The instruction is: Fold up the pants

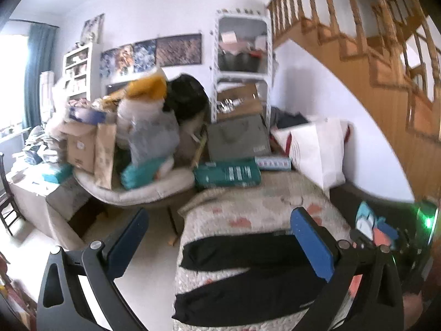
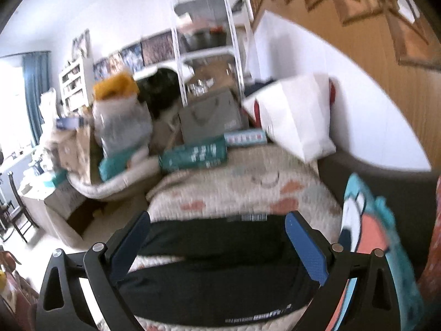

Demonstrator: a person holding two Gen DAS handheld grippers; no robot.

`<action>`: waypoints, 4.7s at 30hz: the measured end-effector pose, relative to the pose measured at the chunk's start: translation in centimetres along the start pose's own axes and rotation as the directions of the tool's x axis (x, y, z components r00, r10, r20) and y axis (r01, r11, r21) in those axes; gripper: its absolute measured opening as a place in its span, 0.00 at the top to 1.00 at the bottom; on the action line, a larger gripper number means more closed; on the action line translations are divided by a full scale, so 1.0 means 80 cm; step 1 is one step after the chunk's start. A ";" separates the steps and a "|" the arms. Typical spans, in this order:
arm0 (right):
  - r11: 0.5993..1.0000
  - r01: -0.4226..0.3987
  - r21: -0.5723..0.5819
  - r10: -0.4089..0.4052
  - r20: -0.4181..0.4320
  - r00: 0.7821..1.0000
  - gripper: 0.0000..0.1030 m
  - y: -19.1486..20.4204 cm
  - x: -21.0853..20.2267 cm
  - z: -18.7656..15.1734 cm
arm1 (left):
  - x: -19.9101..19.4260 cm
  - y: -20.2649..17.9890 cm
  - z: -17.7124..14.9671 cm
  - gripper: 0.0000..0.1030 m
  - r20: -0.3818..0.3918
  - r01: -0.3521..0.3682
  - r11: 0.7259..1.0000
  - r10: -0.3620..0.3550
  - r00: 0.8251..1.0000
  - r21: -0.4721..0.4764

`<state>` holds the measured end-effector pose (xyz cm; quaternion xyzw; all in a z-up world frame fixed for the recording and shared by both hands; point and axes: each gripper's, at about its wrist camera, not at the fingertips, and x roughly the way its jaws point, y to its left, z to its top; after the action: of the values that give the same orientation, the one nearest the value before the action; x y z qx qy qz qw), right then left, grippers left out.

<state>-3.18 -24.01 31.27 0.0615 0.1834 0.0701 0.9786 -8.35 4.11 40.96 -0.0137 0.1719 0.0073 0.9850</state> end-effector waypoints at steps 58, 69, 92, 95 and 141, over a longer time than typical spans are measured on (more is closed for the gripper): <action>0.977 0.139 -0.160 -0.192 -0.389 0.901 0.00 -0.045 0.243 -0.156 | 0.343 -0.103 -0.407 0.00 -0.522 -0.011 0.999 0.031 0.852 0.042; 0.982 0.157 -0.108 -0.187 -0.373 0.909 0.00 -0.058 0.233 -0.146 | 0.341 -0.099 -0.413 0.00 -0.513 -0.006 0.999 0.022 0.858 0.034; 0.980 0.195 0.046 -0.160 -0.403 0.901 0.00 -0.091 0.216 -0.140 | 0.340 -0.100 -0.413 0.00 -0.512 -0.006 0.999 0.022 0.859 0.033; 0.979 0.199 0.043 -0.167 -0.391 0.905 0.00 -0.091 0.210 -0.137 | 0.340 -0.100 -0.413 0.00 -0.512 -0.006 0.999 0.022 0.859 0.033; 0.973 0.212 0.096 -0.152 -0.429 0.890 0.00 -0.100 0.216 -0.158 | 0.320 -0.096 -0.415 0.00 -0.570 0.098 0.994 -0.053 0.820 0.048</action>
<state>9.03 -27.90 12.39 0.0959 0.3985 -0.0237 0.9119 4.64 -4.31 1.25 0.0148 0.4563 -0.0424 0.8887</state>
